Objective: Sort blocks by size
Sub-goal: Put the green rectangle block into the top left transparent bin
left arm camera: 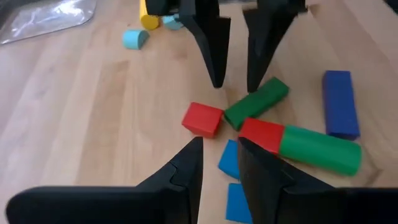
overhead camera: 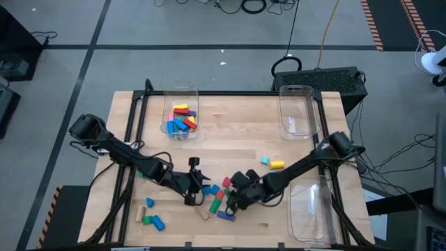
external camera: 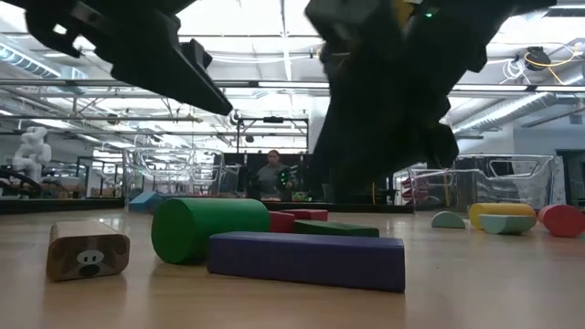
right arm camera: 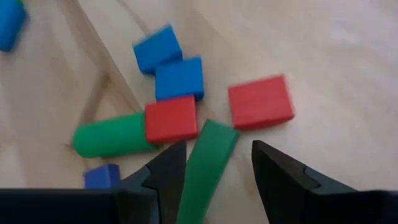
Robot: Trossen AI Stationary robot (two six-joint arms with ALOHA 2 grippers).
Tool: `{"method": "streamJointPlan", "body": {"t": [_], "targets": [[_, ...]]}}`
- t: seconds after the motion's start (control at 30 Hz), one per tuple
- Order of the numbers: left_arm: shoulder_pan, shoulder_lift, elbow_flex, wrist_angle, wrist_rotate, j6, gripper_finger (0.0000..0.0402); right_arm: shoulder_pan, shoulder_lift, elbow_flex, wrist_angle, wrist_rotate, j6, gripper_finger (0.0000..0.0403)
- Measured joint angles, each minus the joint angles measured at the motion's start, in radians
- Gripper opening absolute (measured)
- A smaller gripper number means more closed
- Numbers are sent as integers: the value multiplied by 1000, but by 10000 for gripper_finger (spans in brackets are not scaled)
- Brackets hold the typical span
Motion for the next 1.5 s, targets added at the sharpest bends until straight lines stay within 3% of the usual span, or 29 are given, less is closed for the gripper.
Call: {"method": "streamJointPlan", "body": {"t": [0.23,0.43,1.03,1.33,1.5], "targets": [[-38,1,0,0,-1,-1,100,24,166,299,-372,13,53,166],[-69,1,0,-7,-1,-1,100,40,235,436,-447,7,54,166],[-88,1,0,-11,-43,-26,100,48,302,440,-494,-24,139,164],[-85,1,0,-7,-92,-25,100,64,310,441,-514,32,107,77],[-74,1,0,-1,-93,-26,100,63,292,438,-522,27,74,77]]}}
